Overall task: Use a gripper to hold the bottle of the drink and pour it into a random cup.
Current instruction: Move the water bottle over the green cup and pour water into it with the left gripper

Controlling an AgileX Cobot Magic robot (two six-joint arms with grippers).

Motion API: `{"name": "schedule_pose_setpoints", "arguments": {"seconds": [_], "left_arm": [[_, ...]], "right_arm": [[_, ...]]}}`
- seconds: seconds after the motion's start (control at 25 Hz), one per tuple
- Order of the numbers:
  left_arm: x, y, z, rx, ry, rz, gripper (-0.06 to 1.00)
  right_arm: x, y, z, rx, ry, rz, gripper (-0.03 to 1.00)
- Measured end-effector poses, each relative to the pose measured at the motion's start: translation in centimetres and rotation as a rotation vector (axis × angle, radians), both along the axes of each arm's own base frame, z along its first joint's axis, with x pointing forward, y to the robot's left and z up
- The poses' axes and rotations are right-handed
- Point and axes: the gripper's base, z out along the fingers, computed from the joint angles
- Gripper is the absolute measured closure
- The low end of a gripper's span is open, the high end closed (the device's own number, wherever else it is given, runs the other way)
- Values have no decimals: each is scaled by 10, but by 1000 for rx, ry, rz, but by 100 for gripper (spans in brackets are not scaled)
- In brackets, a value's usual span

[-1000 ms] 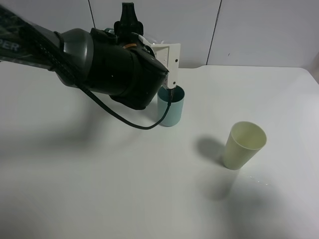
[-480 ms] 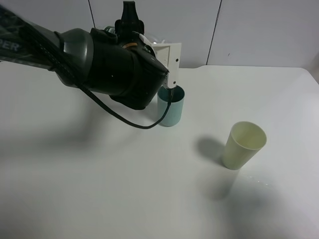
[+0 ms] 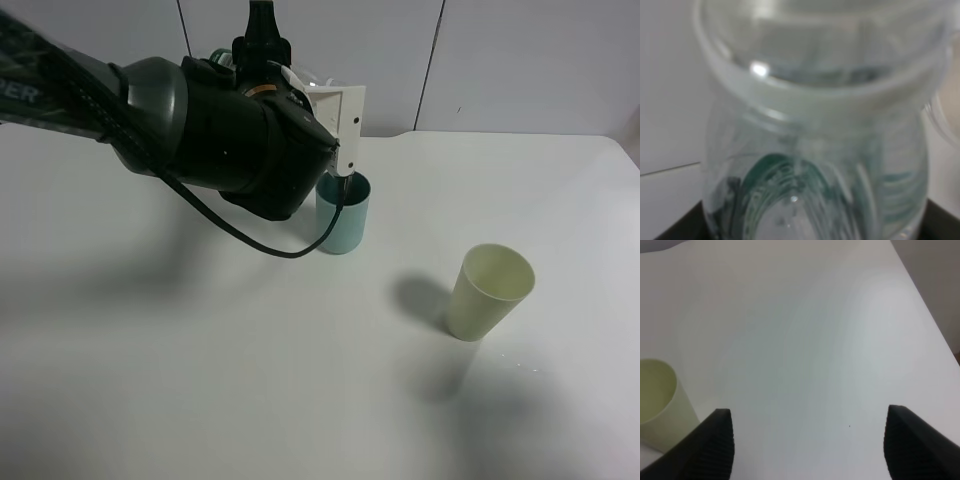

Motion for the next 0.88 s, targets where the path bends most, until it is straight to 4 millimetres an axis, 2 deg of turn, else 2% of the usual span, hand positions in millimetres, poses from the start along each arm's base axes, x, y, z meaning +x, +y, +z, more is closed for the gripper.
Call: {"name": "schedule_pose_setpoints", "arguments": {"seconds": [0.88], "left_arm": [[1, -2, 3, 60, -19, -35, 40]], "right_arm": [[0, 0, 0, 0, 0, 0, 33]]}}
